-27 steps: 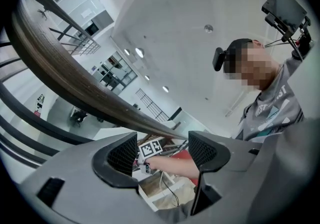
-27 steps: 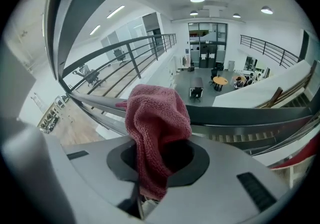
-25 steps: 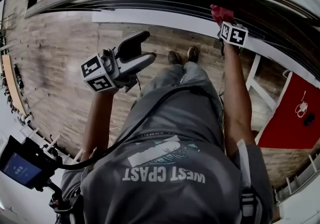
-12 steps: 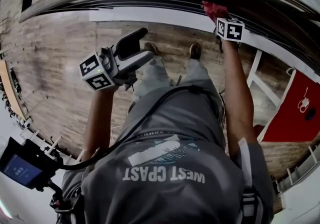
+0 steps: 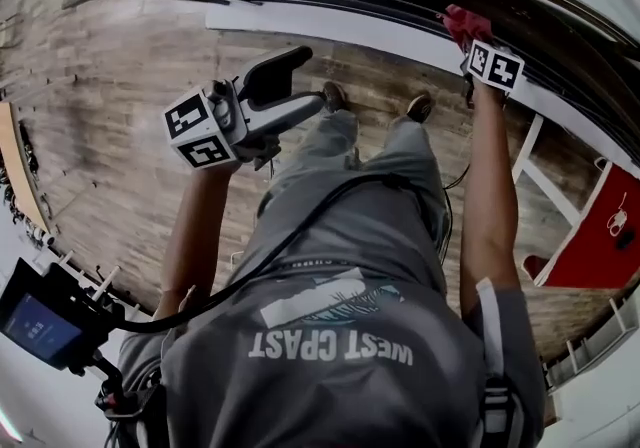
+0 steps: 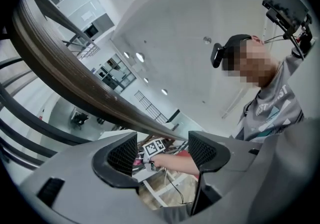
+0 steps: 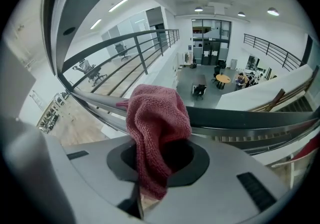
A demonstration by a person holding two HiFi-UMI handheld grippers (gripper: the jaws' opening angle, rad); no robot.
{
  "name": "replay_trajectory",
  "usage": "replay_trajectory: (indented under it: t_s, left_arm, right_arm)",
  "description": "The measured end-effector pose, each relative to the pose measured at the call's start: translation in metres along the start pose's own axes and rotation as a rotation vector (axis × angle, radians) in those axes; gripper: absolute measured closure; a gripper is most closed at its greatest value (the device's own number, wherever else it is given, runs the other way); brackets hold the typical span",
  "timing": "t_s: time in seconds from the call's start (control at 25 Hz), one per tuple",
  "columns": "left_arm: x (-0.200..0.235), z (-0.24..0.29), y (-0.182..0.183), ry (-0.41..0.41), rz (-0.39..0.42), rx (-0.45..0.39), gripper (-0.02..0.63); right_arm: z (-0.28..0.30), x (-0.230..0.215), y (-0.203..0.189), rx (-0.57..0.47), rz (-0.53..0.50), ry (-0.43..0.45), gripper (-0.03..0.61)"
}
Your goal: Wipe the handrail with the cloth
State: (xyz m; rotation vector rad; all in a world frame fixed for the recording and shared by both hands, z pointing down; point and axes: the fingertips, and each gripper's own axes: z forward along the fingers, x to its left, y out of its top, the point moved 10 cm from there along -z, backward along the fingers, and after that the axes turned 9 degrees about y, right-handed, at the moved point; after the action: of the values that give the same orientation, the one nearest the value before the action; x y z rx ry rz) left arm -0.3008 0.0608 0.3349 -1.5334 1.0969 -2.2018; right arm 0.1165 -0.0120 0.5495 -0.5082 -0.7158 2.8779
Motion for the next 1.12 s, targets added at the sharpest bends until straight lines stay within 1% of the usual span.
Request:
replay_trajectory:
  t_s: [0.12, 0.24, 0.36, 0.52, 0.64, 0.72, 0.84, 0.96, 1.12]
  left_arm:
    - [0.004, -0.007, 0.0, 0.017, -0.015, -0.003, 0.287]
    - [0.007, -0.01, 0.003, 0.028, -0.001, -0.001, 0.287]
    - [0.01, -0.011, 0.007, 0.038, 0.005, -0.023, 0.287]
    - [0.012, -0.023, 0.005, 0.047, 0.023, -0.004, 0.287]
    - [0.019, -0.036, 0.012, 0.087, 0.034, -0.036, 0.287]
    - [0.021, -0.039, 0.013, 0.1, 0.033, -0.047, 0.287]
    - [0.018, -0.038, 0.006, 0.094, 0.018, -0.041, 0.287]
    - [0.014, -0.031, 0.004, 0.079, 0.005, -0.041, 0.287]
    - [0.01, -0.009, 0.01, 0.034, 0.024, -0.028, 0.287]
  right_arm:
    - [0.004, 0.008, 0.004, 0.007, -0.006, 0.017, 0.506]
    - [0.01, 0.022, 0.013, 0.002, -0.015, 0.035, 0.506]
    - [0.019, 0.036, 0.02, -0.011, -0.02, 0.065, 0.506]
    - [0.037, 0.066, 0.005, 0.01, -0.013, 0.111, 0.506]
    - [0.052, 0.087, 0.016, 0.01, -0.044, 0.153, 0.506]
    - [0.056, 0.094, 0.021, 0.01, -0.053, 0.165, 0.506]
    - [0.053, 0.093, 0.016, 0.034, -0.058, 0.167, 0.506]
    - [0.043, 0.082, 0.015, 0.044, -0.065, 0.152, 0.506]
    - [0.03, 0.057, 0.023, 0.027, -0.074, 0.118, 0.506]
